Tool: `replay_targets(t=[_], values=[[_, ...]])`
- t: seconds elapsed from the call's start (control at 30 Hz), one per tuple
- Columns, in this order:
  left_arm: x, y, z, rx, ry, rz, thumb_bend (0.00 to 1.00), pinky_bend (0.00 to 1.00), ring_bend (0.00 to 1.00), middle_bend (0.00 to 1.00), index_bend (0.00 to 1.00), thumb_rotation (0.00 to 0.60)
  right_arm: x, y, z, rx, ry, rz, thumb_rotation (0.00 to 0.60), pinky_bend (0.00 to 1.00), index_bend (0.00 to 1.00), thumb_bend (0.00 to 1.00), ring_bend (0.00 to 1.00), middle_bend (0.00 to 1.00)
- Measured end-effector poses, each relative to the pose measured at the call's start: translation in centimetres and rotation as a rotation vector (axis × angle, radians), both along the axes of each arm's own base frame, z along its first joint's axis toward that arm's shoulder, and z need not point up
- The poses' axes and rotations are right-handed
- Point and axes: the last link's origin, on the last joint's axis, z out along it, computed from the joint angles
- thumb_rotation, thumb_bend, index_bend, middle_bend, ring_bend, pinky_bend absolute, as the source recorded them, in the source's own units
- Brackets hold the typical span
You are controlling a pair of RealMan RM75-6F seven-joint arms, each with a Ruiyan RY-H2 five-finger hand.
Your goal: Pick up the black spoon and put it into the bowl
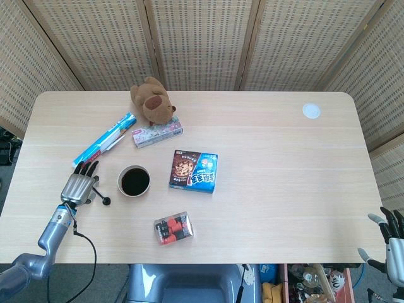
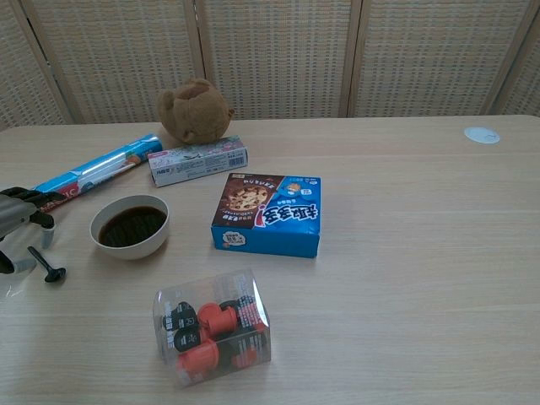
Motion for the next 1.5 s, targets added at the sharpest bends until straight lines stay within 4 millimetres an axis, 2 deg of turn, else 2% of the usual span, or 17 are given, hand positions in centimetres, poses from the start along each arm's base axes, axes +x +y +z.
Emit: replay_targets(t=[0.37, 0.77, 1.5], values=[[-0.17, 0.27, -0.05, 0.003, 0.001, 0.011, 0.36, 0.0, 0.0, 0.0, 0.48, 0.6, -0.07, 0.15, 0.05, -0.001, 0.0, -0.006, 0.6, 0.2, 0.27, 0.26, 0.05, 0.19], [-0.23, 0.32, -0.29, -0.004, -0.001, 0.019, 0.41, 0.0, 0.0, 0.0, 0.5, 0.6, -0.17, 0.26, 0.03, 0.0, 0.0, -0.015, 0.6, 0.2, 0.27, 0.26, 0.05, 0.19], [-0.6, -0.18, -0.44, -0.01, 0.0, 0.044, 0.41, 0.0, 0.0, 0.0, 0.54, 0.6, -0.2, 0.5, 0.2, -0.006, 0.0, -0.017, 0.6, 0.2, 0.27, 0.26, 0.05, 0.19]])
